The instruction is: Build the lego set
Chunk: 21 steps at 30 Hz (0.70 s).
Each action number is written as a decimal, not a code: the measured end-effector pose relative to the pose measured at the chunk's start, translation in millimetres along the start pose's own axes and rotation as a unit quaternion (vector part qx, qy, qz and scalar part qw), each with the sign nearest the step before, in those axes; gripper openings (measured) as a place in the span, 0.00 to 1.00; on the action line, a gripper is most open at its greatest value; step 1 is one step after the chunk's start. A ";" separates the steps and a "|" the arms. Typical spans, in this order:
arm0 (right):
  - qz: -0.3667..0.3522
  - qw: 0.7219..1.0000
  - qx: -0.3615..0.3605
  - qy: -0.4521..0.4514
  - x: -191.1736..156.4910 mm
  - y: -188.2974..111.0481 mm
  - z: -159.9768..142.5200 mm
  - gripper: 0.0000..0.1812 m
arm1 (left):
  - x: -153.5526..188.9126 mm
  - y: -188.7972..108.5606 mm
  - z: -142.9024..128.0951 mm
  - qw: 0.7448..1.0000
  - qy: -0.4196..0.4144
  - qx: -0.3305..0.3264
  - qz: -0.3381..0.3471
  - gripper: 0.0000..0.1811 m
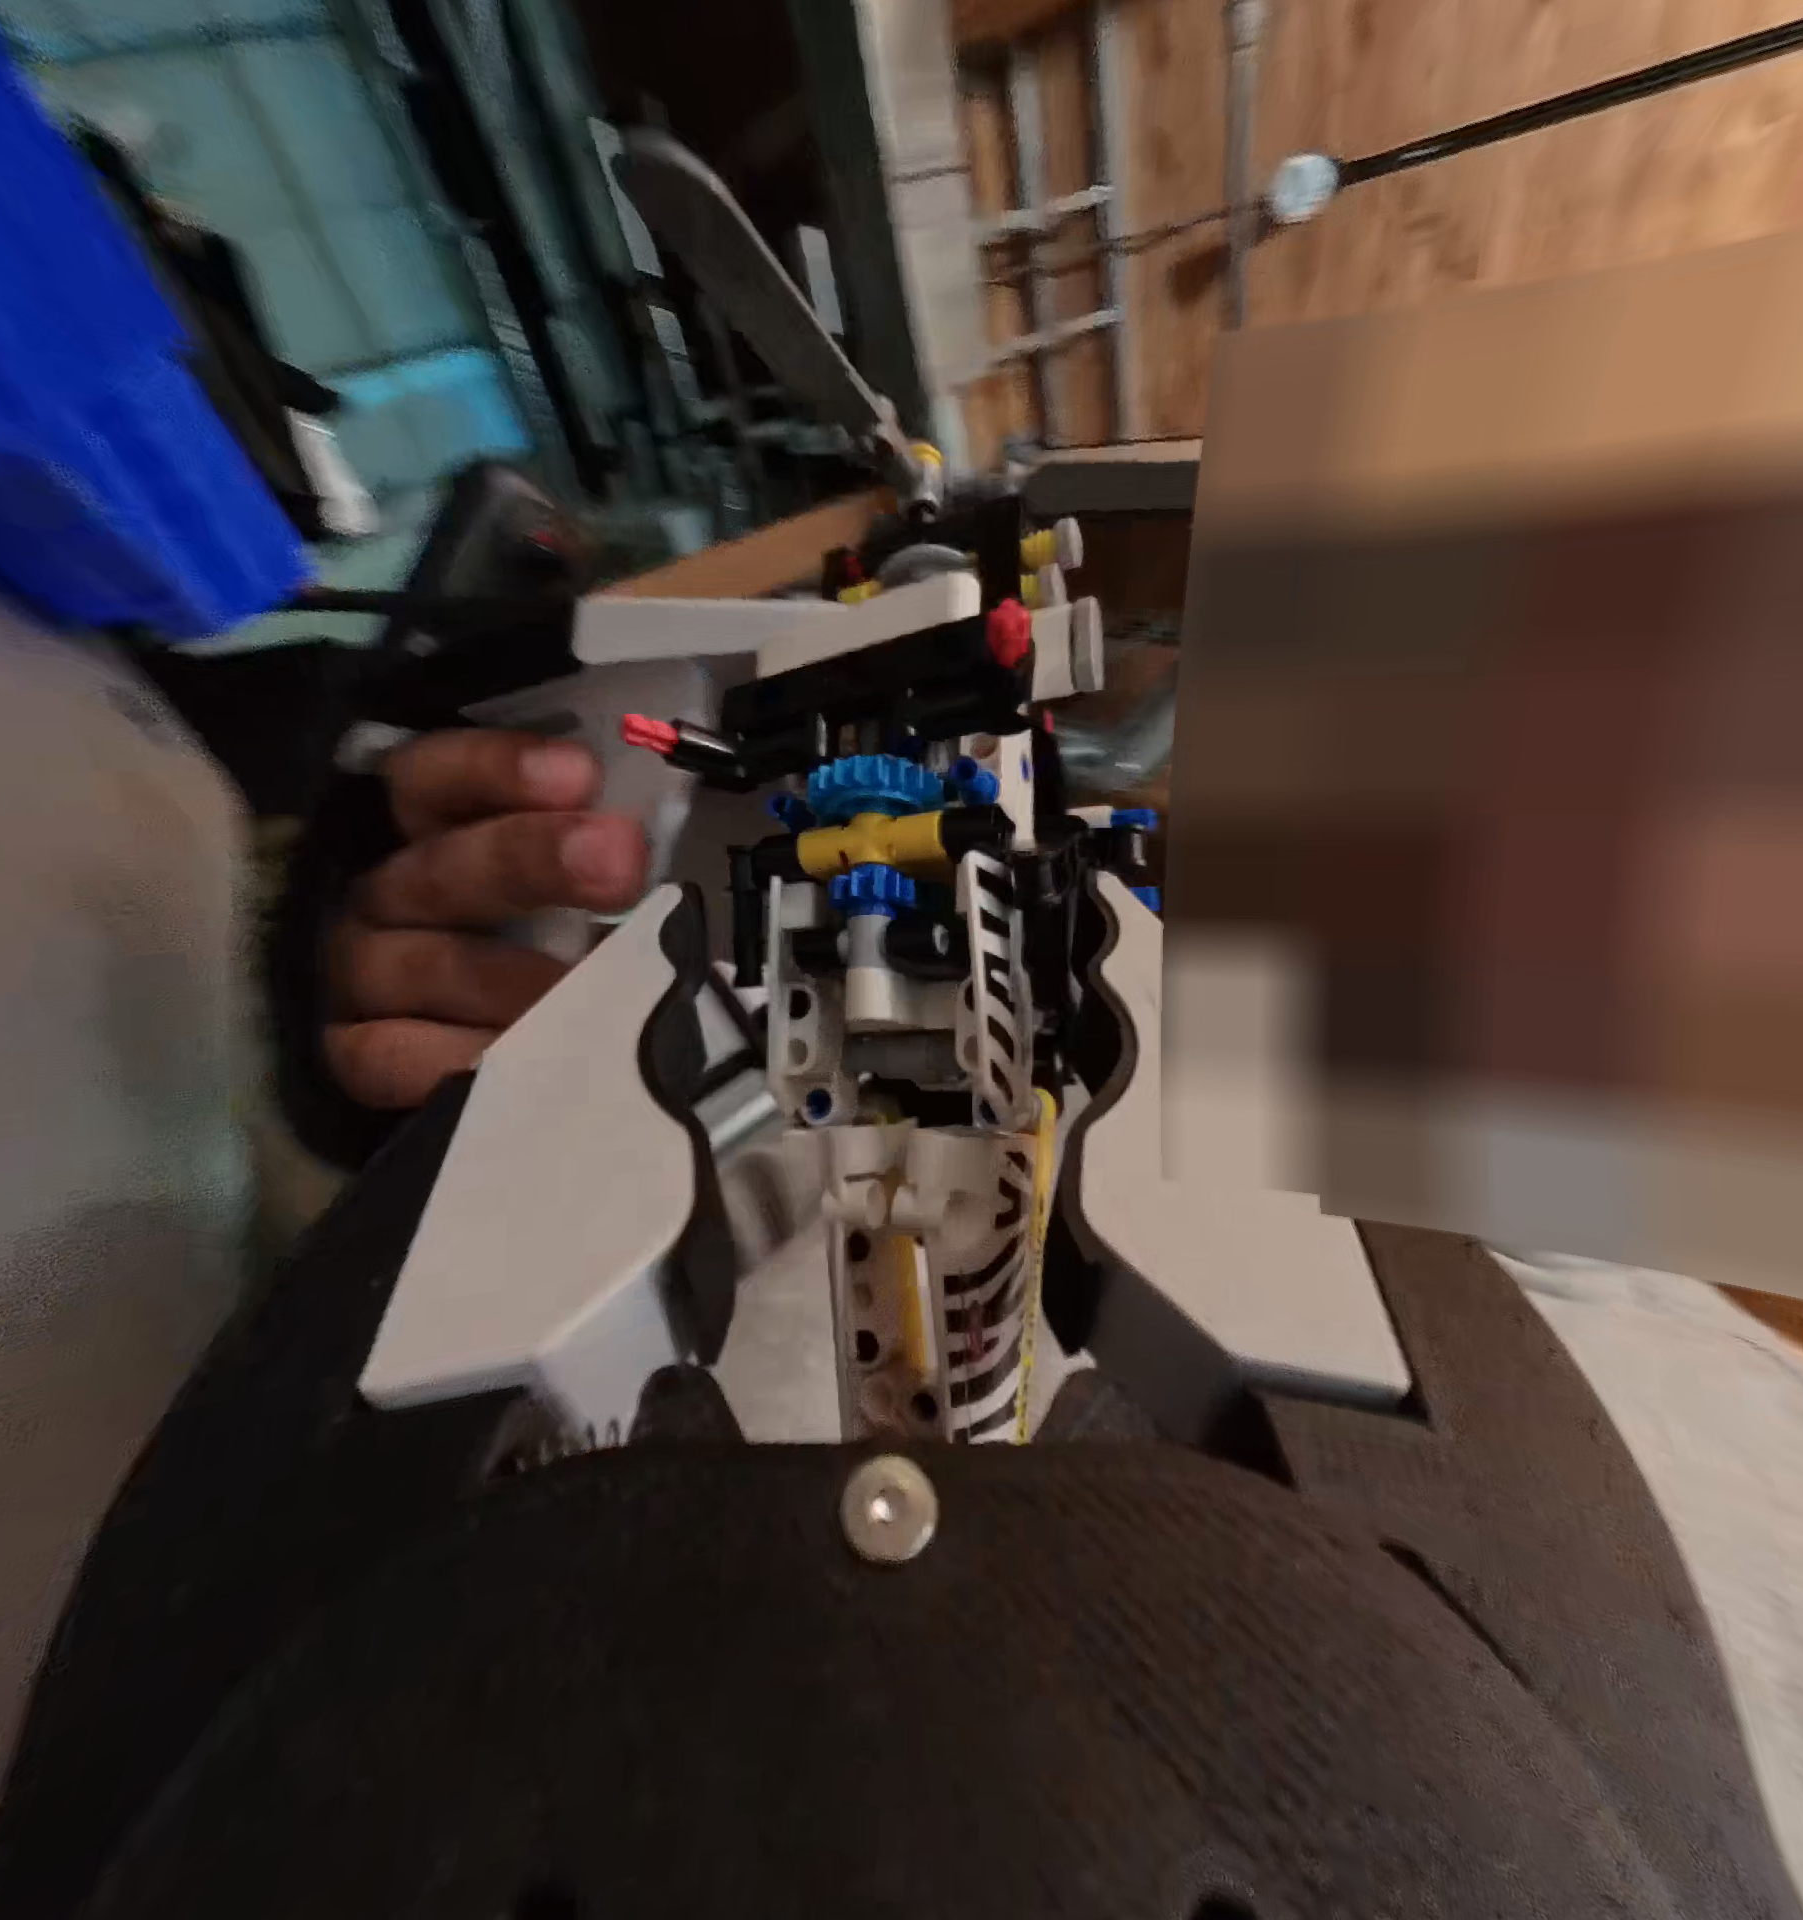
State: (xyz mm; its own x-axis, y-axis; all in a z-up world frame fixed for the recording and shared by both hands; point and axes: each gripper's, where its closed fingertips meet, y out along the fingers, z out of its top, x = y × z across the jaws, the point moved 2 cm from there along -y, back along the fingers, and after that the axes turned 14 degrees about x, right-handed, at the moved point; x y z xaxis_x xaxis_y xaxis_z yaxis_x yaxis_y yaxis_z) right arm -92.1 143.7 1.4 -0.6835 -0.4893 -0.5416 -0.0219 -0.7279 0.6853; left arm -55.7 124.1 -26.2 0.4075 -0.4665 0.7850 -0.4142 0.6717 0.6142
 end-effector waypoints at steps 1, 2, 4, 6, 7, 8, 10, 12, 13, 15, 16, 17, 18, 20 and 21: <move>-0.007 1.000 0.003 -0.001 2.7 -3.1 1.3 0.13 | -6.6 -3.7 6.7 0.999 0.031 0.008 0.038 0.42; -0.011 1.000 0.006 -0.005 4.6 -5.7 2.8 0.13 | -9.7 -8.7 14.0 0.996 0.062 0.017 0.067 0.41; -0.019 1.000 0.000 -0.024 6.4 -9.6 4.8 0.13 | -7.2 -19.1 32.6 0.987 0.114 0.050 0.103 0.41; -0.024 0.999 -0.009 -0.041 7.7 -9.8 4.8 0.12 | 1.6 -27.4 51.0 0.972 0.176 0.086 0.127 0.38; -0.025 0.998 -0.011 -0.048 8.2 -9.9 5.8 0.13 | 5.2 -29.5 56.7 0.960 0.222 0.092 0.145 0.36; -0.025 0.998 -0.012 -0.055 8.9 -9.6 6.9 0.12 | 8.7 -29.6 59.5 0.944 0.274 0.086 0.164 0.35; -0.022 0.998 -0.016 -0.063 9.9 -8.2 7.8 0.12 | 16.1 -23.8 59.3 0.905 0.375 0.057 0.194 0.34; -0.018 0.996 -0.025 -0.082 9.8 -6.0 7.2 0.13 | 23.9 -14.1 55.2 0.862 0.462 0.020 0.207 0.36; -0.019 0.994 -0.033 -0.102 9.9 -4.3 6.5 0.13 | 27.4 -9.0 51.9 0.844 0.495 0.002 0.206 0.37; -0.014 0.987 -0.054 -0.151 7.5 0.6 4.3 0.12 | 30.7 -1.0 44.8 0.820 0.535 -0.035 0.201 0.41; -0.005 0.982 -0.065 -0.176 4.0 3.8 2.8 0.12 | 30.1 1.0 42.3 0.812 0.545 -0.053 0.201 0.43; 0.009 0.977 -0.075 -0.200 -0.6 7.3 1.1 0.13 | 30.2 2.4 40.1 0.808 0.551 -0.067 0.197 0.45; 0.020 0.972 -0.085 -0.219 -4.4 10.5 -0.5 0.13 | 32.3 3.3 38.2 0.809 0.552 -0.075 0.187 0.44; 0.032 0.964 -0.098 -0.245 -8.0 15.3 -2.4 0.13 | 37.8 3.2 36.3 0.809 0.556 -0.088 0.169 0.41; 0.041 0.962 -0.102 -0.251 -9.6 16.7 -3.4 0.13 | 40.1 1.8 36.4 0.807 0.561 -0.095 0.162 0.40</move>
State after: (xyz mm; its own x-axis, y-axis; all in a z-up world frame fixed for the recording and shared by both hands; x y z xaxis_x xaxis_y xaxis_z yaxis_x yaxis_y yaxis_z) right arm -83.5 134.6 16.3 -0.9444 -0.2919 -0.1513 0.1551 -0.8012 0.5780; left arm -69.7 85.6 9.3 0.8269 0.4931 0.2703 -0.5580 0.7794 0.2849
